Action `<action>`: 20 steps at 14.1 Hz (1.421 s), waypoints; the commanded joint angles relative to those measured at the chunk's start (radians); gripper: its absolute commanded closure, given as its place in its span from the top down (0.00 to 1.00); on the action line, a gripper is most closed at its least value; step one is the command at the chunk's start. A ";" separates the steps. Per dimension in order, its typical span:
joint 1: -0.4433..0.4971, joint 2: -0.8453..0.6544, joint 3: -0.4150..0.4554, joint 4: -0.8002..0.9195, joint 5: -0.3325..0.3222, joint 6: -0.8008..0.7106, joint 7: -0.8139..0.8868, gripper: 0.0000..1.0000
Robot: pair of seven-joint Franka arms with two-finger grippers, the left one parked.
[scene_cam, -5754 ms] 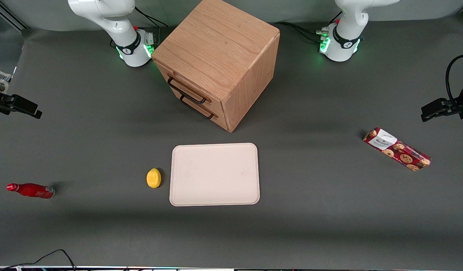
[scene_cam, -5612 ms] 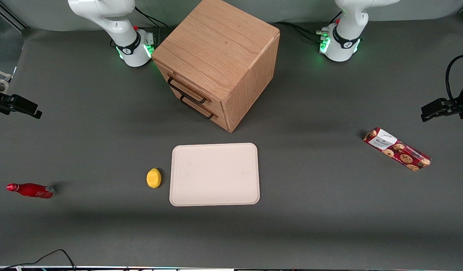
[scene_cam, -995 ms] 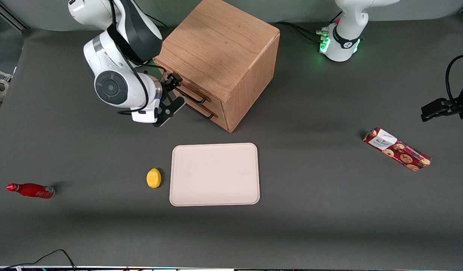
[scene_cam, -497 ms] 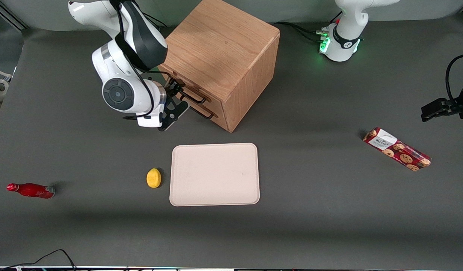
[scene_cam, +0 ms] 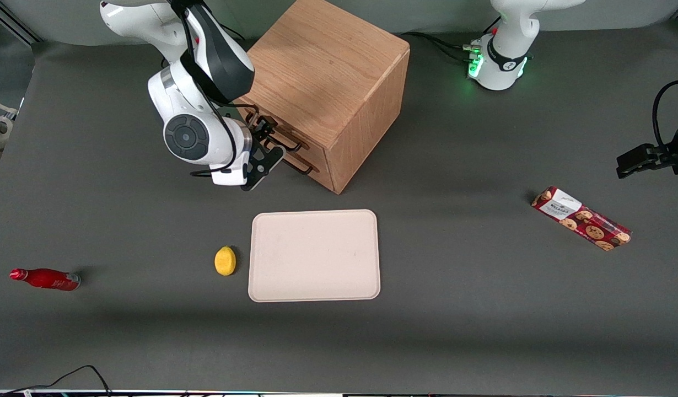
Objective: Open upper drawer
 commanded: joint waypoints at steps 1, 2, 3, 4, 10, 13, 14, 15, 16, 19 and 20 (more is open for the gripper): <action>-0.006 -0.004 0.007 -0.033 0.027 0.038 -0.053 1.00; -0.011 -0.004 0.007 -0.048 0.027 0.056 -0.062 1.00; -0.014 -0.004 0.007 -0.058 0.027 0.069 -0.067 1.00; -0.014 -0.003 0.007 -0.059 0.027 0.072 -0.068 1.00; -0.116 0.010 0.080 -0.062 0.014 0.092 -0.096 1.00; -0.180 0.017 0.137 -0.052 -0.012 0.102 -0.096 1.00; -0.212 0.020 0.148 -0.039 -0.013 0.102 -0.099 1.00; -0.241 0.027 0.181 -0.030 -0.021 0.102 -0.099 1.00; -0.272 0.036 0.209 -0.016 -0.045 0.102 -0.099 1.00; -0.354 0.059 0.283 0.011 -0.077 0.102 -0.099 1.00; -0.380 0.063 0.309 0.020 -0.091 0.102 -0.099 1.00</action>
